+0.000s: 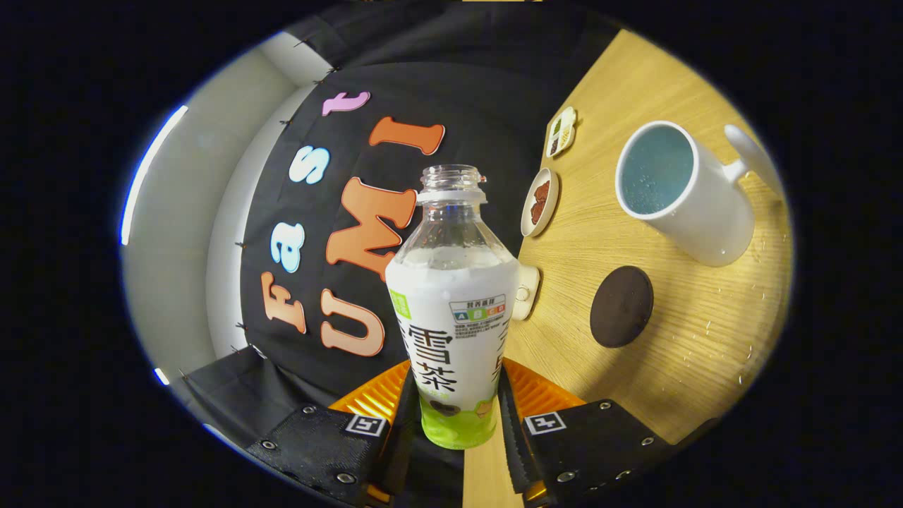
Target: Take the bottle from table, then pour the juice into the cup, finally place the bottle on the coaster
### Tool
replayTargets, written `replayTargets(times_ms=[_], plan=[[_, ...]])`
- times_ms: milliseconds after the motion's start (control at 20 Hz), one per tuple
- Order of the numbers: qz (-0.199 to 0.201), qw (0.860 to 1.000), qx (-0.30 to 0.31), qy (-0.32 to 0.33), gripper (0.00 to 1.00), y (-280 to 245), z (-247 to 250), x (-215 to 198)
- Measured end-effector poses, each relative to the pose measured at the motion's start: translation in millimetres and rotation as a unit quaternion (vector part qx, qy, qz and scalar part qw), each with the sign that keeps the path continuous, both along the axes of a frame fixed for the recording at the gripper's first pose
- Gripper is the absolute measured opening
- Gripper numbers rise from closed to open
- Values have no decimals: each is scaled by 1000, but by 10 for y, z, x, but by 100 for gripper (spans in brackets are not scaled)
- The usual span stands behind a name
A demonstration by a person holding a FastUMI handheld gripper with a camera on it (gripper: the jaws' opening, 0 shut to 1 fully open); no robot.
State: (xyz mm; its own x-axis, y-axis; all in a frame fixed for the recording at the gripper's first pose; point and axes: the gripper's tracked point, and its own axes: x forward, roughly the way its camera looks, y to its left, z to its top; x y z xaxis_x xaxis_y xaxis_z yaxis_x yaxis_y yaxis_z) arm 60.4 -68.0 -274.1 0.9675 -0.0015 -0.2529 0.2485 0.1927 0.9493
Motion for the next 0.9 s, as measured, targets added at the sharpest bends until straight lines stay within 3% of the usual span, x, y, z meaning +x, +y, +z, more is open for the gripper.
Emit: replayTargets(times_ms=[900], plan=[[-78, 983, 161, -28, 56, -239, 36, 104]])
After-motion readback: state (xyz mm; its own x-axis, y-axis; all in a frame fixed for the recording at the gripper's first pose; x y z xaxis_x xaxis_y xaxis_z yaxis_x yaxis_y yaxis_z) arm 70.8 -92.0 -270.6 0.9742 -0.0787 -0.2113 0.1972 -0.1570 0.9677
